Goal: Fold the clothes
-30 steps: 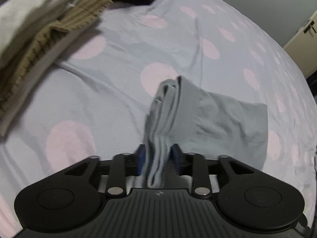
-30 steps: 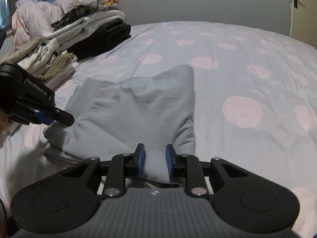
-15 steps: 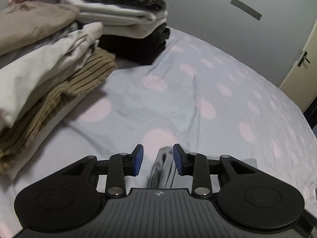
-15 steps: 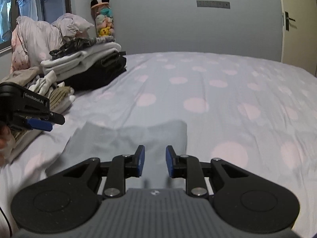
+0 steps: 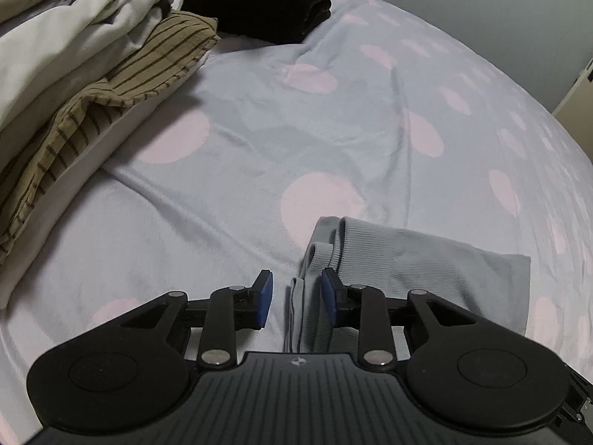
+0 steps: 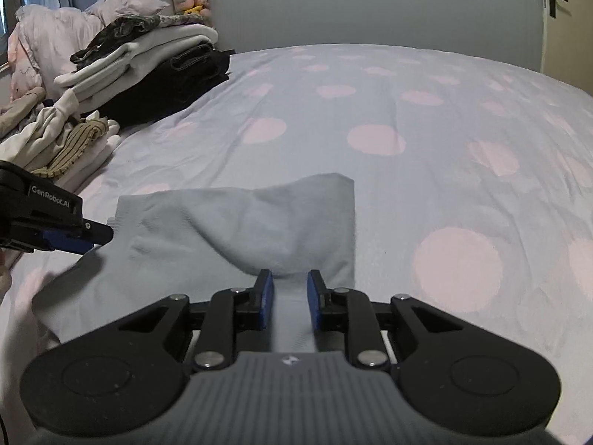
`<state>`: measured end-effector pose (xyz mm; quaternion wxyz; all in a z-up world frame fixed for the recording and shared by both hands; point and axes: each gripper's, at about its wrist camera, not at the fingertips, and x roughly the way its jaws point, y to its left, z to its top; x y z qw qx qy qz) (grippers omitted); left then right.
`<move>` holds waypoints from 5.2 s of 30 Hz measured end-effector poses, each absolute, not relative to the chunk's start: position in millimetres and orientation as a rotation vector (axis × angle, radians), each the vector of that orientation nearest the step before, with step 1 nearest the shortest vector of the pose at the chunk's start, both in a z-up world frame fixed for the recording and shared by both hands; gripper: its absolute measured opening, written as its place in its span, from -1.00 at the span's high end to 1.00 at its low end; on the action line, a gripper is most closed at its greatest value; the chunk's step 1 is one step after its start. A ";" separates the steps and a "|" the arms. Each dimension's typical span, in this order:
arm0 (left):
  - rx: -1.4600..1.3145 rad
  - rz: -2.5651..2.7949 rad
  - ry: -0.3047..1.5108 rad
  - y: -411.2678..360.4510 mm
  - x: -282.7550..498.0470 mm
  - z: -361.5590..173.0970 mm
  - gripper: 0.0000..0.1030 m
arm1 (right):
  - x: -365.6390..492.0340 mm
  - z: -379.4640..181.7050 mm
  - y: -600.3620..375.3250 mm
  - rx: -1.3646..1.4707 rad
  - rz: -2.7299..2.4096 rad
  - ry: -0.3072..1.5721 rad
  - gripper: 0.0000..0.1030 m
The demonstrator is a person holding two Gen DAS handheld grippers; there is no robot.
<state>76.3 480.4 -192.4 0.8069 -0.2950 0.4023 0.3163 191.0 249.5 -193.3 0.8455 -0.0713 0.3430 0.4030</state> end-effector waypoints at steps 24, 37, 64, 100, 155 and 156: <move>-0.998 0.532 0.727 505.0 33.1 -191.2 -0.29 | 220.5 -194.7 211.2 0.164 0.863 0.805 -0.31; -0.930 0.492 0.849 499.3 62.3 -214.2 -0.34 | 241.6 -216.5 213.5 0.335 0.871 0.978 -0.31; -0.810 0.439 0.709 474.5 64.5 -174.3 0.42 | 231.2 -173.6 207.7 0.404 0.916 0.953 0.64; -1.180 1.168 -0.208 563.1 -193.6 -14.8 0.45 | 79.1 85.5 571.1 -0.138 1.735 0.705 0.66; -0.879 1.308 0.017 614.2 -176.6 -44.9 0.12 | 66.6 -26.6 634.4 -0.427 1.583 0.561 0.61; -0.867 1.305 0.026 616.4 -174.2 -48.0 0.14 | 70.3 -32.8 637.3 -0.427 1.580 0.571 0.64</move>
